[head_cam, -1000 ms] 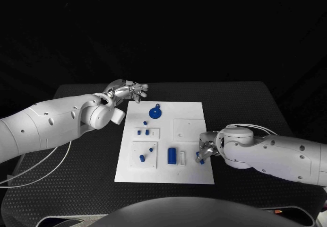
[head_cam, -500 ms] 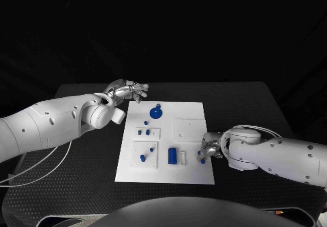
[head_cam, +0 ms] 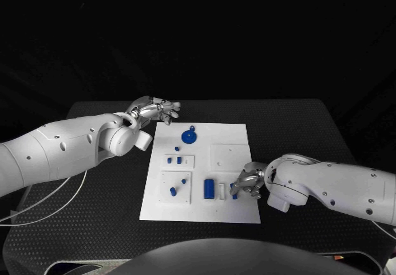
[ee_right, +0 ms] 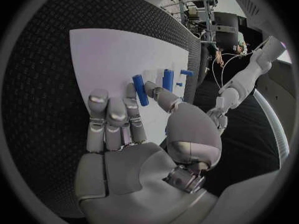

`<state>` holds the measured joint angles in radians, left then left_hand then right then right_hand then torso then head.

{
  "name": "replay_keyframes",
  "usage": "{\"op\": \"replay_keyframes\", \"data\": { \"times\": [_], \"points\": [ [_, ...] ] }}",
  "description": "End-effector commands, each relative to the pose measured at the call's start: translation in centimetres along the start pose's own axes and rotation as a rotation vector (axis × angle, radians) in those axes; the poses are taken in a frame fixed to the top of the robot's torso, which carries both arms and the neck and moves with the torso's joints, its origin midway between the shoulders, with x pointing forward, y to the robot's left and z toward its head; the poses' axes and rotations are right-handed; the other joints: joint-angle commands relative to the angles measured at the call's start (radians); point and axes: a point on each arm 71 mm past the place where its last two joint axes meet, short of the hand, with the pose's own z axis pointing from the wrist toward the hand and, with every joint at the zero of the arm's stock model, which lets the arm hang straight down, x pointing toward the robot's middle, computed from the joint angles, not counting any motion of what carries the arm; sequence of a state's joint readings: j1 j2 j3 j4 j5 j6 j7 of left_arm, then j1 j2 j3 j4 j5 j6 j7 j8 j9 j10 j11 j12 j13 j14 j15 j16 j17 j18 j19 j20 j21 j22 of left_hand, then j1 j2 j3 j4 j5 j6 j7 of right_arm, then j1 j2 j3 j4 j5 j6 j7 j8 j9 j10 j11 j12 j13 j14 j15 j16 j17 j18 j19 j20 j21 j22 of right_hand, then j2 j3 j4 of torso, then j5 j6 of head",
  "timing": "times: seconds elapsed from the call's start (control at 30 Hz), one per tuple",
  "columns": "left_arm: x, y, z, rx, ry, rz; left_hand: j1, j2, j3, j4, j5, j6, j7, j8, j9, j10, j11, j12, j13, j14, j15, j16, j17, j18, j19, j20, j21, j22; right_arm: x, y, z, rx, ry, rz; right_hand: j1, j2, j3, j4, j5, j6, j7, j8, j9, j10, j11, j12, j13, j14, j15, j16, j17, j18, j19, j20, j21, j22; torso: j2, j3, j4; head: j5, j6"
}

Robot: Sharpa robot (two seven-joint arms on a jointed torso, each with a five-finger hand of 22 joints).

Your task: Assemble the parts on the task board

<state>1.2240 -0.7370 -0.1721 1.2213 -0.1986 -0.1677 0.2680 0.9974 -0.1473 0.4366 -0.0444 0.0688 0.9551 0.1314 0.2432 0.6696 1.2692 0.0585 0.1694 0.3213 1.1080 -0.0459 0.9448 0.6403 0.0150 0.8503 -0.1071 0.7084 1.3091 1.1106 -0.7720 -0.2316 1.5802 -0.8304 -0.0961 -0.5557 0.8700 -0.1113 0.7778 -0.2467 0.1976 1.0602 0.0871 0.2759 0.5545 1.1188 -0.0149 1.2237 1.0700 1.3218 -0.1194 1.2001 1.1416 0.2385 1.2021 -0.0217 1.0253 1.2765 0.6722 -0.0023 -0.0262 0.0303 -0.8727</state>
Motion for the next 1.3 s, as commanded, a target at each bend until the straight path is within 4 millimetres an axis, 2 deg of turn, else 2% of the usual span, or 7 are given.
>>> {"op": "replay_keyframes", "data": {
  "times": [0.03, 0.1, 0.23, 0.93, 1.3],
  "points": [
    [0.3, -0.2, 0.1, 0.008, 0.021, 0.001, 0.002, -0.006, -0.001, 0.006, -0.005, -0.005, 0.003, -0.004, 0.001, -0.009, 0.000, -0.004, -0.001, -0.007, -0.001, -0.007, 0.001, 0.013, -0.007, -0.038, -0.004, 0.018, 0.5, 0.6, 0.0, -0.017, 0.014, 0.066, -0.014, -0.017, -0.017, 0.003, -0.056, -0.002, 0.004, 0.002, -0.001, 0.005, -0.004, -0.006, 0.001, 0.000, -0.003, -0.007, -0.001, 0.023, 0.005, -0.004, 0.004, -0.002, 0.000, -0.0007, -0.0007, -0.003, 0.000],
    [0.3, -0.2, 0.1, 0.009, 0.023, 0.000, 0.002, -0.006, -0.001, 0.006, -0.005, -0.005, 0.003, -0.004, 0.001, -0.009, 0.000, -0.004, -0.001, -0.007, -0.001, -0.007, 0.001, 0.013, -0.007, -0.038, -0.004, 0.018, 0.5, 0.7, 0.0, -0.022, 0.009, 0.070, -0.014, -0.023, -0.021, 0.009, -0.083, -0.002, 0.004, 0.001, -0.002, 0.005, -0.004, -0.006, 0.002, -0.001, -0.003, -0.007, -0.002, 0.023, 0.005, -0.005, 0.004, -0.004, 0.000, -0.0003, -0.0007, -0.003, 0.000],
    [0.4, -0.2, 0.1, 0.008, 0.026, 0.000, 0.002, -0.006, -0.001, 0.006, -0.005, -0.005, 0.002, -0.004, 0.001, -0.009, 0.000, -0.004, -0.001, -0.007, -0.001, -0.007, 0.001, 0.013, -0.007, -0.038, -0.004, 0.018, 0.5, 0.9, 0.1, -0.028, -0.003, 0.075, -0.014, -0.029, -0.024, 0.016, -0.101, -0.002, 0.004, 0.001, -0.002, 0.006, -0.004, -0.007, 0.002, -0.001, -0.003, -0.007, -0.002, 0.023, 0.005, -0.005, 0.004, -0.005, 0.000, -0.0001, 0.0005, -0.003, 0.000],
    [0.3, -0.2, 0.0, 0.008, 0.029, 0.001, 0.004, -0.006, -0.001, 0.007, -0.005, -0.005, 0.002, -0.004, 0.002, -0.009, 0.000, -0.003, -0.001, -0.007, -0.002, -0.006, 0.002, 0.013, -0.006, -0.038, -0.004, 0.018, 1.3, 2.0, 0.6, -0.028, 0.068, 0.056, -0.022, -0.039, -0.032, 0.029, -0.110, -0.001, 0.003, 0.001, -0.002, 0.004, -0.004, -0.007, 0.004, -0.002, -0.003, -0.007, -0.002, 0.023, 0.004, -0.005, 0.003, -0.006, 0.001, -0.0010, 0.0001, 0.003, 0.000],
    [0.3, -0.3, 0.0, 0.009, 0.029, 0.002, 0.004, -0.006, -0.001, 0.008, -0.005, -0.005, 0.002, -0.004, 0.002, -0.009, 0.000, -0.003, -0.001, -0.007, -0.002, -0.006, 0.002, 0.013, -0.006, -0.038, -0.004, 0.018, 1.4, 2.2, 0.8, -0.030, 0.071, 0.044, -0.023, -0.038, -0.033, 0.031, -0.110, 0.000, 0.003, 0.001, -0.002, 0.003, -0.005, -0.007, 0.004, -0.002, -0.003, -0.007, -0.002, 0.023, 0.004, -0.005, 0.003, -0.006, 0.000, 0.0001, 0.0003, 0.005, 0.000]
  ]
}}
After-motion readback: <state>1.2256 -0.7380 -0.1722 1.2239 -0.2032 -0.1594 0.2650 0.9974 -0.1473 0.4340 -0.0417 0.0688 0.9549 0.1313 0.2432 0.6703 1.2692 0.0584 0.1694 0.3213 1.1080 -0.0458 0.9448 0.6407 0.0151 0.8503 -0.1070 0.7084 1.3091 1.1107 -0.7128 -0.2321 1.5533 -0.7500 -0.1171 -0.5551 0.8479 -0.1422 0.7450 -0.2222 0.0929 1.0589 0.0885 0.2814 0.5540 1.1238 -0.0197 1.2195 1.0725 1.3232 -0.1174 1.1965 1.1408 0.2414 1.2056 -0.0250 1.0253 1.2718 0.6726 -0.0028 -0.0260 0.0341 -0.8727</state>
